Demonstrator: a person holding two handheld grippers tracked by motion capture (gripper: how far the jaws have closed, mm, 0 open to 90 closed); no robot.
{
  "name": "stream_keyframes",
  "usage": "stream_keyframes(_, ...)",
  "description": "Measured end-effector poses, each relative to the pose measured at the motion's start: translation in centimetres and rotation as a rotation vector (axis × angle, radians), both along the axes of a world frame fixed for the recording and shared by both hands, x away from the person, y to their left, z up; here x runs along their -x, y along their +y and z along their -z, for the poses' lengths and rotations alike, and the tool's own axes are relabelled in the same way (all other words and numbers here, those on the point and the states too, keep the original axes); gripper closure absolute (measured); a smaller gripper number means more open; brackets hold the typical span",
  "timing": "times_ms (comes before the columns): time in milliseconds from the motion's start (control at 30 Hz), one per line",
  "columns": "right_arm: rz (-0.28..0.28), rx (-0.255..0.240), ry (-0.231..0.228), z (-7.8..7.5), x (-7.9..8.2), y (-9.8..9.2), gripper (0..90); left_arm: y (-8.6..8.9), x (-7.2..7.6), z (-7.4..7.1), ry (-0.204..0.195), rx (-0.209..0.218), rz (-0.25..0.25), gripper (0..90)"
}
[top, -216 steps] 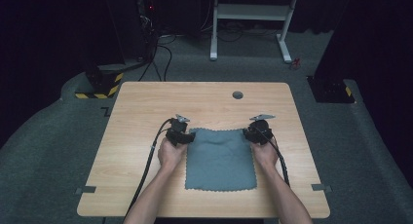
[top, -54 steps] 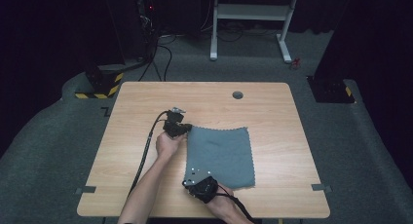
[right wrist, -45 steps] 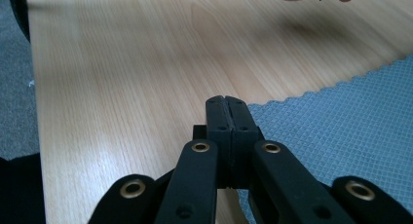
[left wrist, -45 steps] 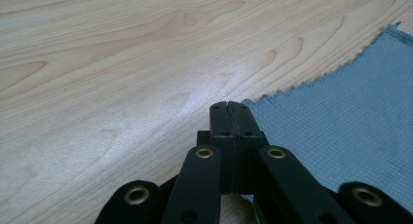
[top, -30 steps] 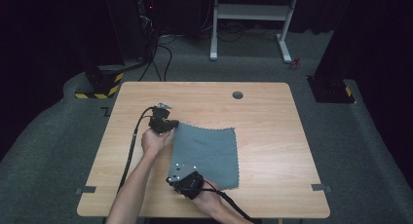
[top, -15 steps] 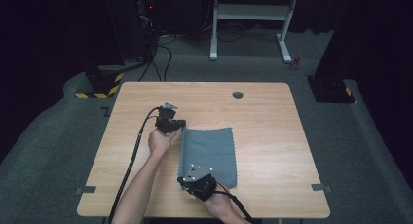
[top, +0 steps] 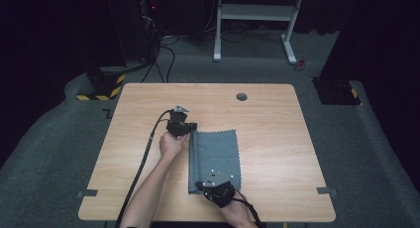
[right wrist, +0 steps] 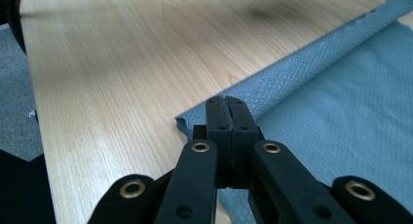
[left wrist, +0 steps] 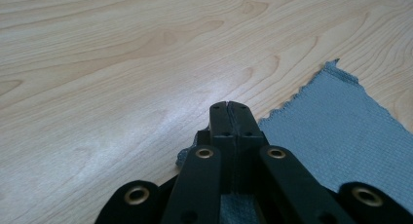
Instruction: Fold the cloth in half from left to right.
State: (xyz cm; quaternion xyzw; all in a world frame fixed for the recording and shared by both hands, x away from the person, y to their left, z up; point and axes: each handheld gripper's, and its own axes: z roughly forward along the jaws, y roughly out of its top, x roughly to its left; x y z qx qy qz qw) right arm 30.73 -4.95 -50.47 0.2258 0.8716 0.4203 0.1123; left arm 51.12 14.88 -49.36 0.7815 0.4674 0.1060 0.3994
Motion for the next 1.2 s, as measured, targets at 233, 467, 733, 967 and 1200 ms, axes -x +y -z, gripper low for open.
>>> stream_keyframes(233, 0.036, -0.008, 0.002, 0.2, 0.2, -1.6, 90.0, -0.9, 0.0, -0.2, -0.018, -0.008, 0.015, 90.0)
stream_keyframes(467, 0.070, -0.018, 0.000, 0.4, 0.6, -3.2, 90.0, -2.6, -0.1, -0.6, -0.026, -0.030, 0.058, 90.0)
stream_keyframes(733, 0.118, -0.023, 0.000, 0.5, 1.0, -5.3, 90.0, -5.2, -0.5, -0.8, -0.025, -0.020, 0.098, 89.9)
stream_keyframes(967, 0.146, -0.028, 0.002, 0.5, 1.2, -6.4, 90.0, -6.1, -0.7, -0.7, -0.026, -0.016, 0.103, 89.9)
stream_keyframes(1200, 0.158, -0.029, -0.002, 0.5, 1.3, -7.1, 90.0, -6.9, -0.8, -0.6, -0.031, -0.020, 0.114, 90.0)
